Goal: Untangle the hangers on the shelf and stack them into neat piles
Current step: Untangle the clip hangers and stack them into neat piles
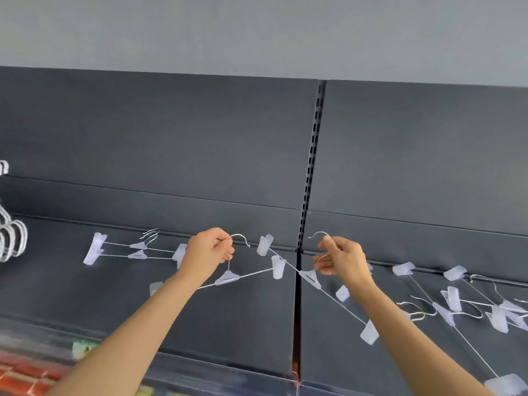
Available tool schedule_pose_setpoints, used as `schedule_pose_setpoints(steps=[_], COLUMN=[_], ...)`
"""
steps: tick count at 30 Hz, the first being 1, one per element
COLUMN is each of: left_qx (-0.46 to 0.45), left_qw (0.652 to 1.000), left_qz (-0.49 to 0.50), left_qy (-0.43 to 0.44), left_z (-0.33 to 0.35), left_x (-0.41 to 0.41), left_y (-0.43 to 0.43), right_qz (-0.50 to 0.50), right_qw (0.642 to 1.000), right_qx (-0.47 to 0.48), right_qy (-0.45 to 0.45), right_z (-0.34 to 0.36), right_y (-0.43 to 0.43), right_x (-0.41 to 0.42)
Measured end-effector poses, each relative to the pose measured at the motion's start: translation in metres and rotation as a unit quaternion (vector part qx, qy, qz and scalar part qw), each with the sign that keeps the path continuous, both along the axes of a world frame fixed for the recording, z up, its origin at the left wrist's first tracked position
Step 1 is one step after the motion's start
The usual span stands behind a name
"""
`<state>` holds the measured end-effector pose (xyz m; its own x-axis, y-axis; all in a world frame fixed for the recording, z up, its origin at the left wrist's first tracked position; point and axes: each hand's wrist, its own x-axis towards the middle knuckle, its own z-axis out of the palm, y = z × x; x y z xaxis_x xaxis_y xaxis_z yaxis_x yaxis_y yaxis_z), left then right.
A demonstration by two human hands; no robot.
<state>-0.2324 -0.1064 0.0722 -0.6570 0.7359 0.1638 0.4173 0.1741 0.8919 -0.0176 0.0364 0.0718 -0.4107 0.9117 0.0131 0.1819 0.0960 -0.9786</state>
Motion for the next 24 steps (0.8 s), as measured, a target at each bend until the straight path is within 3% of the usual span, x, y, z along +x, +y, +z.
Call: schedule_pose_setpoints(steps=[6,11,16,24], left_qx=[0.003,-0.001,0.000,-0.074], left_qw=[0.999,0.993,0.982,0.962], left_qz=[0.050,0.088,0.137,0.164], left_qy=[0.009,0.081,0.132,0.205], left_z=[0.001,0.006,0.015,0.006], left_x=[-0.071,-0.142,-0.202,-0.249], left_y=[-0.049,-0.092,-0.135,-0.179], right_qz=[0.042,0.049,0.037,0.066], right_qw=[0.999,0.998,0.999,0.993], right_qx=[-0.019,0.010,0.034,-0.034], right_qy=[0.001,-0.022,0.018,0.089], right_z=[0.008,0.013,0.012,0.006], right_y=[-0.038,-0.082,-0.113,-0.130], right_x=[-0.082,-0.167,-0.237,-0.296])
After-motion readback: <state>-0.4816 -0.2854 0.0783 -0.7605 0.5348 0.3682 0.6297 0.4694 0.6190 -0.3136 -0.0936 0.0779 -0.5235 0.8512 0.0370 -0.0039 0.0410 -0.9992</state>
